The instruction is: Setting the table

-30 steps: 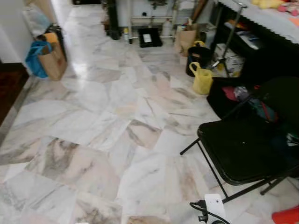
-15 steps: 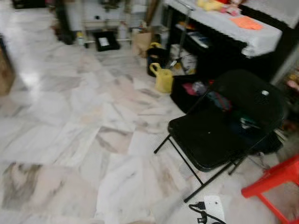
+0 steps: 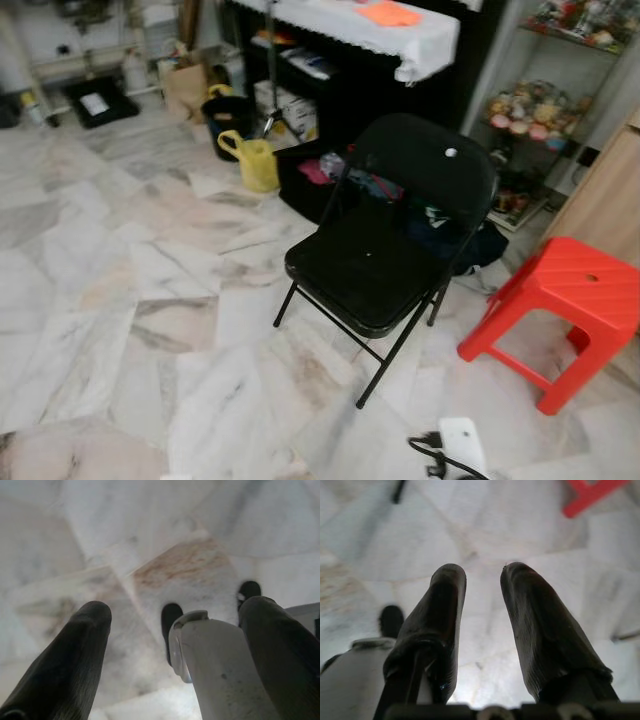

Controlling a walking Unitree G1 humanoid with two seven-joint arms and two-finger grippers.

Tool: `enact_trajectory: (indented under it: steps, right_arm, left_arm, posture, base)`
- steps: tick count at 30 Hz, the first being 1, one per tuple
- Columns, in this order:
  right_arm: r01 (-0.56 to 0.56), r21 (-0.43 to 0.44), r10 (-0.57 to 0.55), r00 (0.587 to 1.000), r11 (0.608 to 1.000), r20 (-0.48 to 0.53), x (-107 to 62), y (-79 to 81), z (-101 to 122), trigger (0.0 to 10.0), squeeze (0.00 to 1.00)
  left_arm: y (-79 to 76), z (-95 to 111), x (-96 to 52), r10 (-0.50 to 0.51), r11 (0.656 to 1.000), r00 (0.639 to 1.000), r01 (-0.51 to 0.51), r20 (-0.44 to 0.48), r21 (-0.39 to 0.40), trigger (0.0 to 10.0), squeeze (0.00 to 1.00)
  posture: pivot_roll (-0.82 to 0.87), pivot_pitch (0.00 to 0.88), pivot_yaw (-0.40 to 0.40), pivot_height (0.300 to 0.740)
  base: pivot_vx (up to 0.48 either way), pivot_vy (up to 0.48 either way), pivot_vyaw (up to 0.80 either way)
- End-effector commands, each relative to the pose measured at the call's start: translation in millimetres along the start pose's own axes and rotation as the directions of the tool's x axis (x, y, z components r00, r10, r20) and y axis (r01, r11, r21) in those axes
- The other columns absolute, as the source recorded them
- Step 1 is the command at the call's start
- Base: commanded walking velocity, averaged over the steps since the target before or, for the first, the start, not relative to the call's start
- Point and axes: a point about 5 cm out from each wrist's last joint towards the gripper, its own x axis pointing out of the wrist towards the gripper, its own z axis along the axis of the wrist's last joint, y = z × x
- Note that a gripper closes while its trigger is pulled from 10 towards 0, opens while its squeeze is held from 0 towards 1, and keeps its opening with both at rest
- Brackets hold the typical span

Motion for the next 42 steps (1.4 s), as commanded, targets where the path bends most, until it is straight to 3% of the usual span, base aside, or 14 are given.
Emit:
enact_trajectory:
  steps: [1, 3, 5, 8, 11, 13, 18, 32, 42]
  right_arm:
    - [-0.111, 0.261, 0.135, 0.988, 0.959, -0.076, 0.0, -19.2, -12.6, 10.0, 0.00]
    - [-0.104, 0.271, 0.130, 0.988, 0.957, -0.080, -0.2, -17.7, -13.6, 10.0, 0.00]
    - [-0.108, 0.280, 0.140, 0.985, 0.954, -0.097, -2.5, 0.7, -19.2, 10.0, 0.00]
    - [-0.122, 0.263, 0.155, 0.982, 0.957, -0.109, -4.5, 12.4, -22.7, 10.0, 0.00]
    - [-0.125, 0.258, 0.160, 0.980, 0.958, -0.117, -5.9, 16.6, -26.3, 10.0, 0.00]
    - [-0.123, 0.255, 0.157, 0.981, 0.959, -0.118, -6.0, 14.2, -28.0, 10.0, 0.00]
    - [-0.082, 0.263, 0.115, 0.987, 0.961, -0.110, -4.3, -22.6, -31.4, 10.0, 0.00]
    - [-0.073, 0.268, 0.106, 0.988, 0.961, -0.113, -4.1, -17.4, -30.5, 10.0, 0.00]
    - [-0.079, 0.256, 0.109, 0.988, 0.964, -0.106, -3.8, -13.6, -28.3, 10.0, 0.00]
  left_arm:
    - [3.6, 10.2, 3.4, 0.082, 0.986, 0.997, -0.082, -0.007, -0.142, 10.0, 0.00]
    - [3.9, 10.8, 3.4, 0.081, 0.986, 0.997, -0.081, -0.006, -0.144, 10.0, 0.00]
    - [4.4, 11.2, 3.5, 0.085, 0.986, 0.996, -0.085, -0.007, -0.142, 10.0, 0.00]
    - [5.1, 11.7, 3.4, 0.085, 0.986, 0.996, -0.085, -0.004, -0.144, 10.0, 0.00]
    - [5.1, 10.8, 3.3, 0.081, 0.989, 0.997, -0.081, -0.010, -0.120, 10.0, 0.00]
    - [5.2, 10.8, 3.3, 0.079, 0.990, 0.997, -0.080, -0.010, -0.117, 10.0, 0.00]
    - [5.4, 11.5, 3.4, 0.067, 0.994, 0.998, -0.068, -0.011, -0.087, 10.0, 0.00]
    - [0.2, 18.9, 5.6, 0.048, 0.997, 0.999, -0.047, 0.003, -0.058, 10.0, 0.00]
    - [-0.5, 12.3, 4.5, 0.054, 0.996, 0.998, -0.055, -0.014, -0.070, 10.0, 0.00]
  posture:
    - [0.08, 0.112, -0.076, 0.740]
    - [0.08, 0.112, -0.076, 0.740]
    - [0.09, 0.110, -0.075, 0.740]
    - [0.09, 0.104, -0.072, 0.740]
    - [0.09, 0.096, -0.061, 0.740]
    - [0.09, 0.096, -0.061, 0.740]
    - [0.07, 0.088, -0.041, 0.740]
    - [0.07, 0.098, -0.043, 0.740]
    - [0.07, 0.111, -0.049, 0.740]
  base:
    - [0.000, 0.000, -0.71]
    - [0.000, 0.000, -0.71]
    - [0.000, 0.000, -0.71]
    - [0.000, 0.000, -0.71]
    - [0.000, 0.000, -0.71]
    - [0.000, 0.000, -0.71]
    - [0.000, 0.000, -0.71]
    - [0.000, 0.000, -0.70]
    - [0.000, 0.000, -0.70]
